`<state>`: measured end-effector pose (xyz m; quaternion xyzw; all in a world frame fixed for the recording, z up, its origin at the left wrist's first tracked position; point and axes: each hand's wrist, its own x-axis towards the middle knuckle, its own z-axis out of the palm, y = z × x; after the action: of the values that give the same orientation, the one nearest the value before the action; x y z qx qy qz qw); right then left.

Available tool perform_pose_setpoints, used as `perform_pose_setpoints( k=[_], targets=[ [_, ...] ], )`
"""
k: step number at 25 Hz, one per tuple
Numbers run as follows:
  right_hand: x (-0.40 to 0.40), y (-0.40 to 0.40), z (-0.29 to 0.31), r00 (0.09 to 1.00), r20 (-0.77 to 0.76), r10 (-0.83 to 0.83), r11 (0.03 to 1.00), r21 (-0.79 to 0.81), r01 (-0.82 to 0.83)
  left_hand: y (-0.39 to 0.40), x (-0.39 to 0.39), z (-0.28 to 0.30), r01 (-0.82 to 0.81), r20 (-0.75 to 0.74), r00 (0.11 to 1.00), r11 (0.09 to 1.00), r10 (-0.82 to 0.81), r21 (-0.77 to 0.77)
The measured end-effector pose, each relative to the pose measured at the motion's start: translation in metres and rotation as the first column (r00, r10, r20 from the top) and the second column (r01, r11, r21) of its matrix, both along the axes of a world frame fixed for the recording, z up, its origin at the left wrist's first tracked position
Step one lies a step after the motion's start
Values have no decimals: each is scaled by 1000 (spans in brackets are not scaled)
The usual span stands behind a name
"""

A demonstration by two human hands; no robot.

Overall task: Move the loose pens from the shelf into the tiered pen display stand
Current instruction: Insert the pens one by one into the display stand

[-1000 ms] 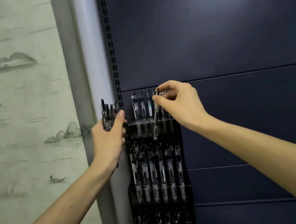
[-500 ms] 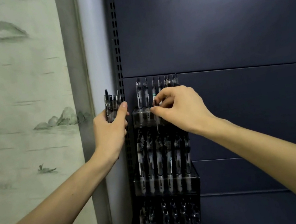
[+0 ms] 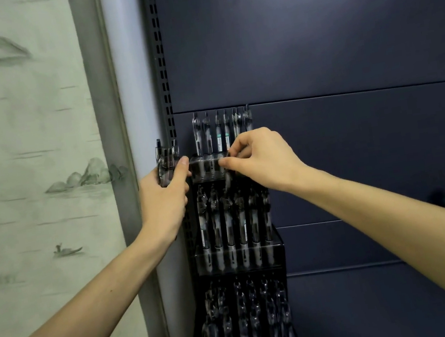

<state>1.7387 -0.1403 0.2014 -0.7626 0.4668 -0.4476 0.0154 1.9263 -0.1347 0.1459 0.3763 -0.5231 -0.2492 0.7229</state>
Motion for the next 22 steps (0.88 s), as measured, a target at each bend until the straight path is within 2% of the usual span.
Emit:
perform_pose_setpoints(
  k=[5,9,13,16,19,22],
  targets=[
    [2,2,-6,997,-79,-5,999,46,9,4,4,-4,-7,-11,1000,1000,7,12],
    [5,5,5,996,-86,35,992,127,-24,7,5,-7,-17,10,1000,1000,17,14],
    [14,3,13,979,-205,-9,963,261,63,9,3,-9,-11,13,1000,1000,10,26],
    [16,3,13,992,-126,-30,958,280,65,11,3,-11,-4,25,1000,1000,4,29],
    [12,4,12,991,-95,-93,981,159,107,11,6,-11,8,43,999,999,-10,41],
    [10,6,14,994,100,34,984,170,-51,12,7,-12,24,101,994,998,-30,57]
  ],
)
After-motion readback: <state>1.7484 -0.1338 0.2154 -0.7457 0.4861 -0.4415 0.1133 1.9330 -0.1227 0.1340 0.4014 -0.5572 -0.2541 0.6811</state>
